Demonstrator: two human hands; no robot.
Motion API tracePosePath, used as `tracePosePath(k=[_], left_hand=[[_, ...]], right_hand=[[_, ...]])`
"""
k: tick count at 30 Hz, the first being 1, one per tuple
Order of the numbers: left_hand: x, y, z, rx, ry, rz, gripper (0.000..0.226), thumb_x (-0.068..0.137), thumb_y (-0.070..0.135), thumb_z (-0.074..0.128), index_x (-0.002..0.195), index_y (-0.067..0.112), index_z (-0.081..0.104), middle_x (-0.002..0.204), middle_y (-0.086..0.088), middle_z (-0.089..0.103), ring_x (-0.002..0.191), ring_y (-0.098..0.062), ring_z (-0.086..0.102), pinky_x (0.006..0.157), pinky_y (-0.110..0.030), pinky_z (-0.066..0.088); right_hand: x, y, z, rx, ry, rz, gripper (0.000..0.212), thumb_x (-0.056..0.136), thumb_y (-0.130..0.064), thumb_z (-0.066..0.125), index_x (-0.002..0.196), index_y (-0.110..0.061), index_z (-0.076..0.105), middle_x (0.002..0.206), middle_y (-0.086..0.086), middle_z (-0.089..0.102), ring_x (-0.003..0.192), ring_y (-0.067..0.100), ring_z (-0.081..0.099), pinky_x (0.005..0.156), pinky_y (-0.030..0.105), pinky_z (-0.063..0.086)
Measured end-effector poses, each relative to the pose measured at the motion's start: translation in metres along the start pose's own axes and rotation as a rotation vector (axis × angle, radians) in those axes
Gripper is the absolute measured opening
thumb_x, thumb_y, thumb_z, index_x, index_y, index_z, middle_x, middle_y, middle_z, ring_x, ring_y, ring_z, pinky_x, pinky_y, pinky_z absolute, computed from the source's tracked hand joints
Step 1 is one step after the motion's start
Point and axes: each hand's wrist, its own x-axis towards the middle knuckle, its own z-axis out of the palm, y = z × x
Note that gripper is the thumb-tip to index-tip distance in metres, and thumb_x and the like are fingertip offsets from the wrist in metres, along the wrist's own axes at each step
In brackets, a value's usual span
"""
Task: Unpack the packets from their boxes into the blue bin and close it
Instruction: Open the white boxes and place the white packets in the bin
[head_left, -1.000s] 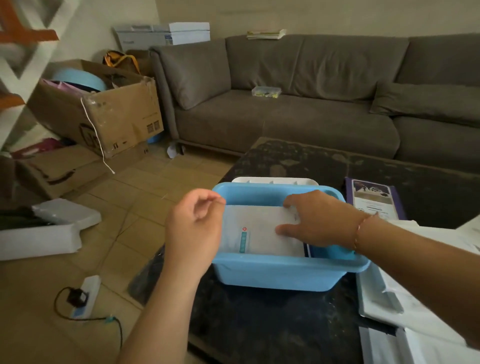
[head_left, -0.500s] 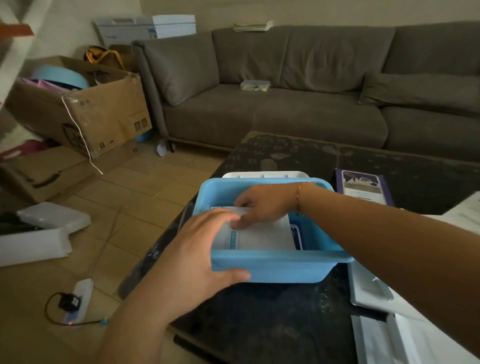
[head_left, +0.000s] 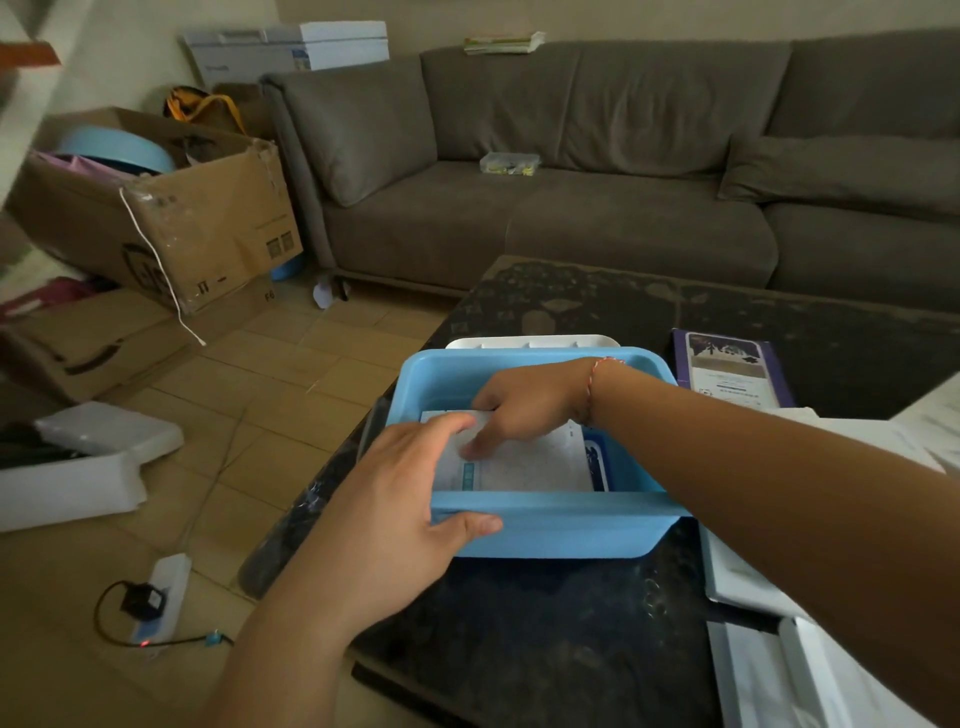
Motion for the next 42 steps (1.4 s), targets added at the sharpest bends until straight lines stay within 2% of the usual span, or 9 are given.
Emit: tracePosePath(k=[5, 12, 16, 20, 27, 32, 35, 39, 42], left_hand=[[0.001, 0.001, 0.001, 0.006, -0.005, -0.029, 0.084, 0.081, 0.049, 0.071, 0.147, 0.048, 0.019, 0.142, 0.029, 0.027, 0.121, 0.011, 0.023, 0.108, -0.024, 0.03], [0.001, 0.0, -0.002, -0.014, -0.013, -0.071, 0.084, 0.078, 0.049, 0.075, 0.145, 0.048, 0.023, 0.141, 0.027, 0.035, 0.129, 0.005, 0.031, 0.108, -0.034, 0.041], [0.001, 0.001, -0.003, 0.0, -0.026, -0.081, 0.084, 0.079, 0.049, 0.074, 0.146, 0.047, 0.023, 0.145, 0.024, 0.034, 0.129, 0.005, 0.03, 0.109, -0.036, 0.041], [0.0, 0.005, -0.003, 0.004, -0.02, -0.082, 0.082, 0.08, 0.049, 0.073, 0.146, 0.047, 0.025, 0.146, 0.024, 0.034, 0.126, 0.006, 0.029, 0.109, -0.037, 0.04], [0.001, 0.005, -0.003, 0.002, -0.039, -0.061, 0.079, 0.082, 0.046, 0.072, 0.147, 0.046, 0.026, 0.146, 0.023, 0.034, 0.128, 0.007, 0.029, 0.111, -0.033, 0.035], [0.002, 0.008, -0.005, -0.011, -0.045, -0.074, 0.079, 0.081, 0.046, 0.072, 0.146, 0.048, 0.025, 0.14, 0.026, 0.035, 0.122, 0.008, 0.029, 0.11, -0.033, 0.034], [0.002, 0.009, -0.007, 0.015, -0.032, -0.071, 0.077, 0.08, 0.045, 0.075, 0.144, 0.047, 0.032, 0.139, 0.023, 0.04, 0.12, 0.007, 0.029, 0.108, -0.033, 0.034], [-0.007, 0.017, -0.006, 0.101, 0.037, -0.023, 0.076, 0.072, 0.054, 0.075, 0.14, 0.038, 0.045, 0.128, 0.024, 0.042, 0.118, 0.005, 0.029, 0.099, -0.027, 0.032], [-0.019, 0.038, 0.005, 0.025, 0.426, 0.059, 0.037, 0.082, 0.048, 0.067, 0.112, 0.027, 0.064, 0.108, 0.019, 0.056, 0.105, -0.004, 0.051, 0.085, -0.019, 0.038]], right_hand=[[-0.002, 0.002, 0.004, 0.042, 0.044, -0.02, 0.028, 0.088, -0.046, 0.064, 0.101, -0.022, 0.069, 0.097, -0.007, 0.063, 0.092, 0.013, 0.057, 0.074, 0.026, 0.04], [-0.024, 0.022, -0.014, -0.107, 0.194, 0.047, 0.045, 0.092, -0.064, 0.044, 0.1, -0.028, 0.069, 0.103, -0.007, 0.064, 0.099, 0.015, 0.058, 0.095, 0.034, 0.045], [-0.029, 0.036, -0.005, 0.005, 0.046, 0.161, 0.037, 0.093, -0.061, 0.046, 0.094, -0.027, 0.062, 0.098, -0.005, 0.061, 0.091, 0.016, 0.061, 0.084, 0.036, 0.058], [-0.03, 0.041, 0.001, 0.099, 0.099, 0.153, 0.039, 0.091, -0.06, 0.05, 0.084, -0.025, 0.066, 0.091, -0.007, 0.064, 0.086, 0.011, 0.062, 0.073, 0.027, 0.055], [-0.025, 0.04, 0.002, 0.092, 0.114, 0.16, 0.035, 0.093, -0.054, 0.052, 0.091, -0.024, 0.069, 0.095, -0.005, 0.066, 0.09, 0.013, 0.065, 0.071, 0.024, 0.053], [-0.023, 0.039, 0.004, 0.1, 0.166, 0.172, 0.032, 0.091, -0.052, 0.057, 0.08, -0.023, 0.066, 0.088, -0.006, 0.064, 0.083, 0.012, 0.062, 0.063, 0.025, 0.049], [-0.028, 0.031, 0.005, 0.021, 0.156, 0.171, 0.036, 0.089, -0.059, 0.056, 0.081, -0.024, 0.065, 0.089, -0.004, 0.063, 0.086, 0.017, 0.062, 0.072, 0.031, 0.053], [-0.084, 0.022, -0.008, -0.214, 0.503, 0.021, 0.039, 0.091, -0.05, 0.058, 0.113, -0.019, 0.067, 0.105, -0.001, 0.069, 0.095, 0.018, 0.064, 0.091, 0.034, 0.052], [-0.168, 0.027, 0.013, -0.017, 0.933, -0.176, 0.023, 0.091, -0.033, 0.064, 0.106, -0.017, 0.069, 0.093, -0.003, 0.072, 0.081, 0.007, 0.066, 0.076, 0.02, 0.053]])
